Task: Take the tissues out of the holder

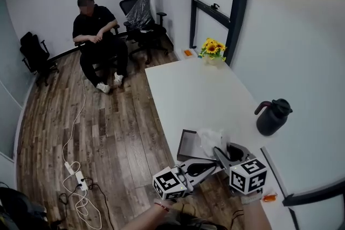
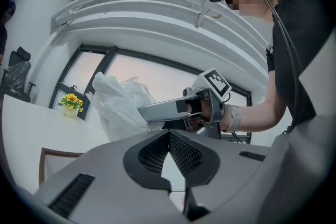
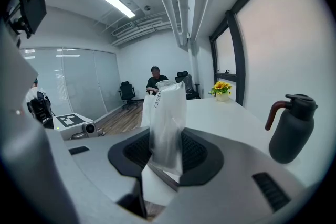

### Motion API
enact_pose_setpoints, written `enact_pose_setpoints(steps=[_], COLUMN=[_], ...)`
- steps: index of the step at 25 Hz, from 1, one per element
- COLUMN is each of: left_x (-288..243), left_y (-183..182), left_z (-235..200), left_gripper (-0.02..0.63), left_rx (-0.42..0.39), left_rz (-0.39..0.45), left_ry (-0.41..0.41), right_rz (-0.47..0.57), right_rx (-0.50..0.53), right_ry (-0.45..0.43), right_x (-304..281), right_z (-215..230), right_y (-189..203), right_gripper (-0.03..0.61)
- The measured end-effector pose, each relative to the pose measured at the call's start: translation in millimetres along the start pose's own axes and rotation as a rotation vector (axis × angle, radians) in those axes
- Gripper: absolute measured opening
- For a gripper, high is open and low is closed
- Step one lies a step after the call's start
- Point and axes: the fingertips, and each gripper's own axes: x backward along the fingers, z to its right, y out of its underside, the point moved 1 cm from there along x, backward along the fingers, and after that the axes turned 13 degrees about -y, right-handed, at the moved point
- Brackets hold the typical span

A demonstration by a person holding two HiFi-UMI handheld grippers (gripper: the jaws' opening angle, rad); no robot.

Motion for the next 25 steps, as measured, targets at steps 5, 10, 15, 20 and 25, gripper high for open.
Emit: enact_pose_setpoints(steps=[5,10,15,20,25], left_x=[1,2,5,8,14], left_y=[1,6,9,10,14], left_z=[-2,-3,-4,-6,-13], left_gripper=[0.008,0.008,0.008,0.008,0.008], left_rx=[0.009,0.023,0.021,0.012,0.005], left_rz=[-0.002,-0.010,-0.011,-0.020,-0.035], left_ry=[0.001,-0.003,-0.018,-0.038,-0.072], right_rz=[0.016,0.047,0.075,0.109,0.129], right_rx=[-0.002,-0.014,-0.014,-0.007,-0.014], right_ry=[0.012,0.026,0.037,0.055,0.068], right_x=[0,2,4,7,7], right_z=[0,1,0,-1,-1], right_y=[-1,1,5,8,14], right_gripper=[0.135,0.132,0.130,0.129,0.128])
